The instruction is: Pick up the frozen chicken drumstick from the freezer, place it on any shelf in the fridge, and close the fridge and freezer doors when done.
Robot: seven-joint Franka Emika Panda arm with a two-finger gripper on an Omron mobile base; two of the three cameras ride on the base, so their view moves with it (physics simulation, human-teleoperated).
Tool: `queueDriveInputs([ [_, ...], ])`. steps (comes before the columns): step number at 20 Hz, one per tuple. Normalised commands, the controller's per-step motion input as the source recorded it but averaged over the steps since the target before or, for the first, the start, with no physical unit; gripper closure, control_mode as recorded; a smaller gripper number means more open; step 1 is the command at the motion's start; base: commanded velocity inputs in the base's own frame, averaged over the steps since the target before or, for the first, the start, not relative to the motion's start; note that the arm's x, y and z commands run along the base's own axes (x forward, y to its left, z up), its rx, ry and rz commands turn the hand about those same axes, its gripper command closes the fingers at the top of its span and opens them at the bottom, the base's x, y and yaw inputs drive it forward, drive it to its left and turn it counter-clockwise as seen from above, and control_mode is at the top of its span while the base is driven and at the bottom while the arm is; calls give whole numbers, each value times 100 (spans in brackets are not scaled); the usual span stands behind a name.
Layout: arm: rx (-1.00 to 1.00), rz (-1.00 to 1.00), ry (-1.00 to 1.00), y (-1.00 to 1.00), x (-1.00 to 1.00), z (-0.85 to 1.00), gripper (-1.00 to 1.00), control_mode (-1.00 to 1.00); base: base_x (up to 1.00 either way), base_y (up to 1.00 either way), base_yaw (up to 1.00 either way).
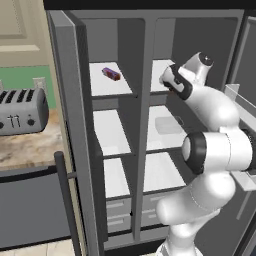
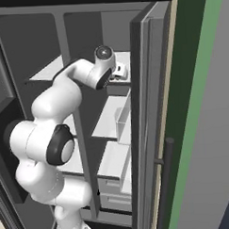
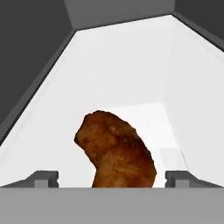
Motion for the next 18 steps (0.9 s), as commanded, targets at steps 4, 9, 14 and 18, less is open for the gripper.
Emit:
queueDriveInputs([
  [4,0,0,-10,0,-57,25,-100,-100,0,0,0],
  [9,0,-3,-3,2,-96,21,-100,-100,0,0,0],
  [14,0,-3,0,40,-98,5,-100,-100,0,0,0],
  [18,-1,-2,1,65,-77,0,-100,-100,0,0,0],
])
